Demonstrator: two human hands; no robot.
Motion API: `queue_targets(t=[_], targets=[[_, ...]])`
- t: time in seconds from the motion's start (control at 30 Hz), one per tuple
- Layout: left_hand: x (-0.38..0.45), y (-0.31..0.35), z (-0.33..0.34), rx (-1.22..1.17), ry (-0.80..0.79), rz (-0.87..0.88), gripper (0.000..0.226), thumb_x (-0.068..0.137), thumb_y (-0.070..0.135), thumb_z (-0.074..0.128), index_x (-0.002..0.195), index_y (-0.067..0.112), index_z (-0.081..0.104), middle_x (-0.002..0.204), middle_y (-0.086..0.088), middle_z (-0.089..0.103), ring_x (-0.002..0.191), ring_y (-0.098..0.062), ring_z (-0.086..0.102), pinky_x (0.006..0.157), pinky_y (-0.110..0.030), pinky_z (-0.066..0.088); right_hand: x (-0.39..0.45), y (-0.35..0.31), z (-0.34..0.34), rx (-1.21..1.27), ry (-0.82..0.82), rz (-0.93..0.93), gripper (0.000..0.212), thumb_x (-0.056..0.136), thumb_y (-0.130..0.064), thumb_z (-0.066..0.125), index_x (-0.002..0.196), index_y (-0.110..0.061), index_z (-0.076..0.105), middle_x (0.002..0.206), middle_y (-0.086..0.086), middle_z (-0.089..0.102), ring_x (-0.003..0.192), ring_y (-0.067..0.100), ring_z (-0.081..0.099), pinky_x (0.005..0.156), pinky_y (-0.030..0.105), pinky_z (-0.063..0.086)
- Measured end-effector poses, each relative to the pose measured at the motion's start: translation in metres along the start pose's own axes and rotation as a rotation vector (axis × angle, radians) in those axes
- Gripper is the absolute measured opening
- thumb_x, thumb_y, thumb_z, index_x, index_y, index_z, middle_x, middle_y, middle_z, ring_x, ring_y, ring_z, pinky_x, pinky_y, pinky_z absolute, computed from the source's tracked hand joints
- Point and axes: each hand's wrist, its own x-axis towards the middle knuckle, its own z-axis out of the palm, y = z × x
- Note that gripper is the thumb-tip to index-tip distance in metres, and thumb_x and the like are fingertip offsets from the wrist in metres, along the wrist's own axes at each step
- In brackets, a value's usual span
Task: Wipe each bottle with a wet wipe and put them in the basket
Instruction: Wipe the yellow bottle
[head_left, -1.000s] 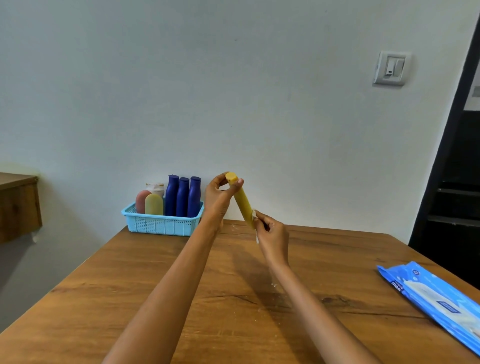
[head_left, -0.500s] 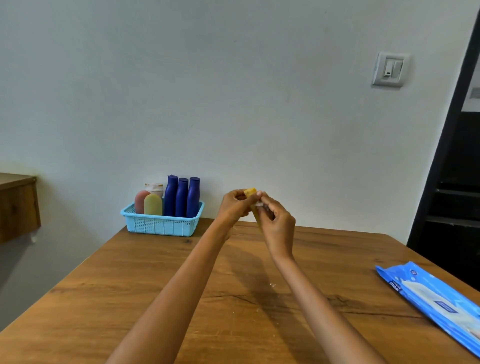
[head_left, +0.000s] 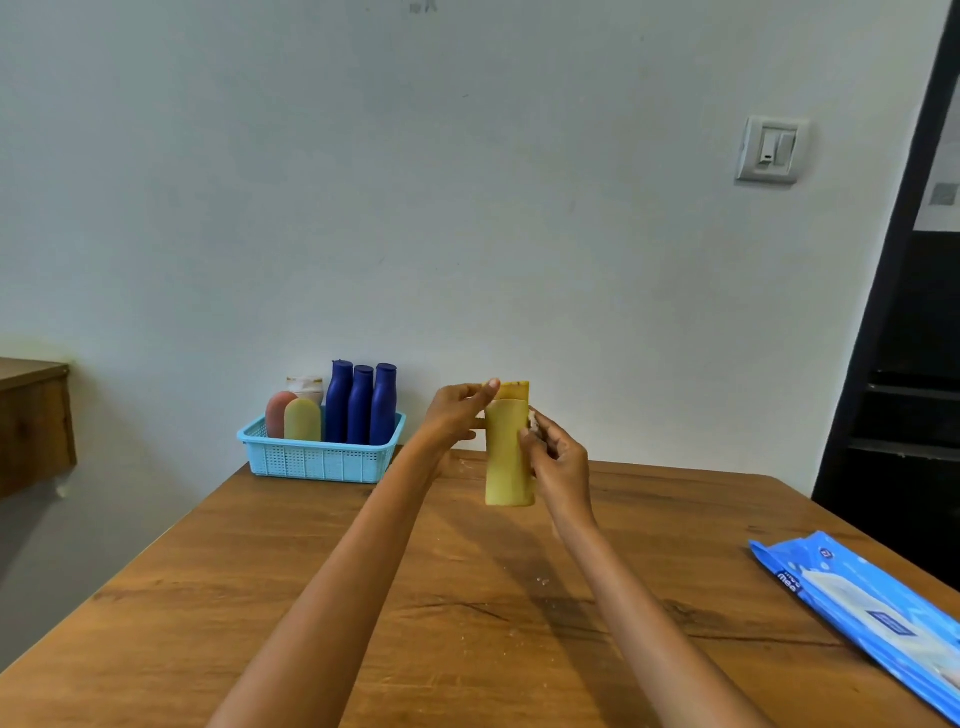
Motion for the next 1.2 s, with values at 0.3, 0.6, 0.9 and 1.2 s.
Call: queue_targets(t=[0.3,0.6,0.9,1.2], targets=[[-0.007,0.003,0.011,-0.252,-0.019,-0.026,0.030,0.089,0.019,0.063,0.109,-0.003,0.065,0.095,-0.013,0.067,0.073,-0.019,0.066,0.050,-0.025,0.053,0.004,-0.007,0.006,-0.327,0.042,-0.286,0.044,0.091,-0.011,0.057,0.135,-0.014,0.048,0.141,0.000,0.046,0.131,0.011,0.041,0.093,0.001,0.033],[-0.005,-0.002,-0.004,-0.286,-0.190,-0.063,0.036,0.088,0.025,0.064,0.114,0.001,0.060,0.100,-0.010,0.069,0.088,-0.020,0.068,0.066,-0.029,0.057,-0.001,-0.006,0.006,-0.293,-0.015,-0.391,0.034,0.093,-0.012,0.054,0.127,-0.011,0.056,0.131,-0.006,0.053,0.126,0.007,0.046,0.098,0.008,0.038],[-0.009,0.003,-0.003,-0.361,-0.348,0.123,0.029,0.090,0.018,0.057,0.119,0.012,0.060,0.104,-0.006,0.069,0.098,-0.019,0.067,0.084,-0.032,0.055,0.005,-0.032,0.001,-0.055,-0.031,-0.317,0.030,0.092,-0.013,0.056,0.122,-0.012,0.061,0.123,-0.005,0.062,0.114,0.003,0.056,0.091,0.017,0.048],[-0.010,-0.005,-0.003,-0.512,-0.334,0.046,0.029,0.091,0.025,0.052,0.111,0.006,0.061,0.097,-0.006,0.066,0.086,-0.021,0.066,0.073,-0.031,0.056,0.007,-0.020,-0.006,-0.204,-0.087,-0.287,0.030,0.095,-0.012,0.051,0.123,-0.014,0.060,0.127,0.000,0.060,0.118,0.013,0.055,0.089,0.012,0.047]])
